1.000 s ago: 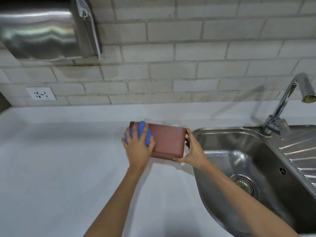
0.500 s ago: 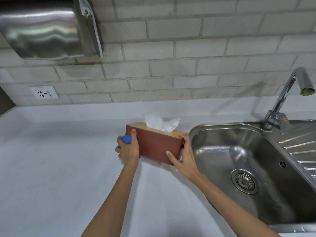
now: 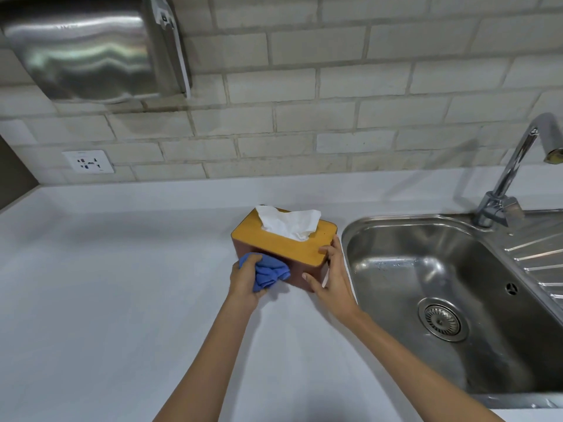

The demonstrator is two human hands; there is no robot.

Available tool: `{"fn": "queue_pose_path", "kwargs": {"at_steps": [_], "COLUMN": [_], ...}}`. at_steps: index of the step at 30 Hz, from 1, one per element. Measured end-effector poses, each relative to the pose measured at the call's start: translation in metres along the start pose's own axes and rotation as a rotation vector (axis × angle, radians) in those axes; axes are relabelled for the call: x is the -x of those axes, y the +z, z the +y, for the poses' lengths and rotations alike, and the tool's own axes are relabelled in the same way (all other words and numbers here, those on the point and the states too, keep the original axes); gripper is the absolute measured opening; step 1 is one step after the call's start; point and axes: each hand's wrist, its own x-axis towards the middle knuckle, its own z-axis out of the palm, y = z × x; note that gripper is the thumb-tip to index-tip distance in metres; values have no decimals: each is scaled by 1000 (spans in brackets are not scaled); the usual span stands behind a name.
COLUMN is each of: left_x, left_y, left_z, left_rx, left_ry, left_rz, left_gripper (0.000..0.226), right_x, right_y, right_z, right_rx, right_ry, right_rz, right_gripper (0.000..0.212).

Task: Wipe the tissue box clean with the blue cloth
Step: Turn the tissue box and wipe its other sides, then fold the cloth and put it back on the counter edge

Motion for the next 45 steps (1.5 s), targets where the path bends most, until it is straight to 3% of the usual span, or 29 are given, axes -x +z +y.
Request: {"fn": "queue_pose_path", "kwargs": {"at_steps": [2,4,9,12,17,21,26,30,33,36,38,41,45], "left_x": [4,3,-12,-15,-12,7,33,51,60,70,78,89,106], "left_y": [-9,-19,-33,-28,-20,-23,-7,3,6,6,4,8,33], "left_z": [9,19,43,50,41,22,-4,-16,-23,-26,-24,-15,3], "left_rx": [110,87,-207,-405,-398,-233,-211,-160,-139,-263,-380,-553,-957], "left_ry": [-48,10,174,217,120,-141,-243,-275,-281,-263,-277,-307,-261], "left_rz": [-84,-62,158,103,50,-100,-216,-423,-486,-535,-561,-573,-473], "left_gripper": [11,16,12,15,10,12,33,47,54,33,19,23,22], "right_x": [-8,-13,-18,-22,-29,-3,24,21,20,20,22,31,55], "right_y": [-5,-10,-20,-24,-34,-32,-22,-26,-39,-53,-63,-74,-75], "right_z": [5,8,18,19,13,-10,-55,-76,-82,-80,-76,-70,-67], "right_rx": [32,43,5,-10,24,95,61,60,167,169,43,-262,-418], "right_ry": [29,58,178,238,291,281,140,197,206,250,385,673,764], "right_rz": [6,1,-15,8,48,236,-135,-231,-335,-323,-274,-262,-308], "right_gripper": [55,59,69,70,81,54,33,31,18,9,12,18,14]}}
